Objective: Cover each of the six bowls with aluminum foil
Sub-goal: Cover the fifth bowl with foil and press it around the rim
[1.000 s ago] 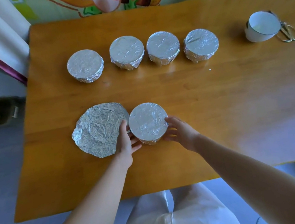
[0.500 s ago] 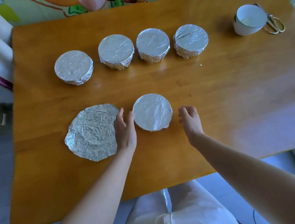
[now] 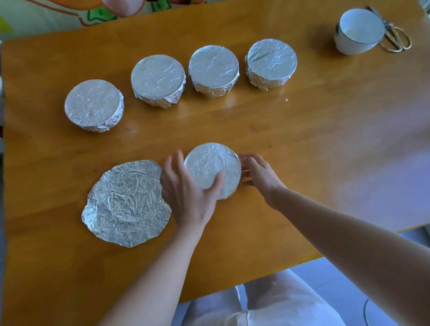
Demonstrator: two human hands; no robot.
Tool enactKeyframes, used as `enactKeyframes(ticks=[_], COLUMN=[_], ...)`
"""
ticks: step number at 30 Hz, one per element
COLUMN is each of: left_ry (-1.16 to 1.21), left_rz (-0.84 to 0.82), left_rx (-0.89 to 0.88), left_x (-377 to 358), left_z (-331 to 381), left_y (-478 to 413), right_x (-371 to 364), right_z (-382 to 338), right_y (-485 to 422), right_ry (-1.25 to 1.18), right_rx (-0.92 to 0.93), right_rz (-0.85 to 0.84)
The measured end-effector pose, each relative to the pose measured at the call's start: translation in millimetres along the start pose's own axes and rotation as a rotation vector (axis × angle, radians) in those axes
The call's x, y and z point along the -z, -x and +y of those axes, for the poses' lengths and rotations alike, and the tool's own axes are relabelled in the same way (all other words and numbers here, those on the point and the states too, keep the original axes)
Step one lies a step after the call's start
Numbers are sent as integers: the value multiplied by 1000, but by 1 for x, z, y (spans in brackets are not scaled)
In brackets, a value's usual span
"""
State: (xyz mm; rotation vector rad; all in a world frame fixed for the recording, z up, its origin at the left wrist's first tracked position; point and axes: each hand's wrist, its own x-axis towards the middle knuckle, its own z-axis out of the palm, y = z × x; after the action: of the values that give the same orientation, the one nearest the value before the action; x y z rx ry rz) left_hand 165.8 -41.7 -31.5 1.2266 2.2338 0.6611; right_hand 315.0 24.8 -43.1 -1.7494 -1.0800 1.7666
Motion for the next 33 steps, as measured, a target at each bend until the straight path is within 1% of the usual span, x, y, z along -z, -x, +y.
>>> enactKeyframes(ticks=[2, 3, 6, 8, 10, 12, 17, 22, 26, 33], left_ry=[-241, -333, -469, -510, -521, -520, -527, -533, -559, -566], left_rz=[-64, -111, -174, -161, -92, -53, -31, -8, -12, -18], left_rx=[-177, -218, -220, -185, -181, -177, -159, -152, -160, -169], left_x=[-8, -13, -29, -37, -41, -45, -47, -49, -48, -50], left_z=[9, 13, 23, 24, 24, 21, 22, 23, 22, 20], left_y=[-3, -4, -9, -10, -10, -10, -9, -10, -9, -9], right_x=[6, 10, 18, 22, 23, 24, 35, 39, 37, 41], right_z=[0, 0, 0, -1, -3, -4, 0, 1, 0, 0], right_y=[-3, -5, -14, -22, -27, -31, -41, -52, -53, -59], right_ry=[17, 44, 183, 266, 301, 279, 258, 322, 286, 524], right_rx=[47, 75, 168, 227, 257, 253, 232, 292, 348, 523], right_rz=[-21, -36, -120, -177, -193, -193, -212, -239, -227, -179])
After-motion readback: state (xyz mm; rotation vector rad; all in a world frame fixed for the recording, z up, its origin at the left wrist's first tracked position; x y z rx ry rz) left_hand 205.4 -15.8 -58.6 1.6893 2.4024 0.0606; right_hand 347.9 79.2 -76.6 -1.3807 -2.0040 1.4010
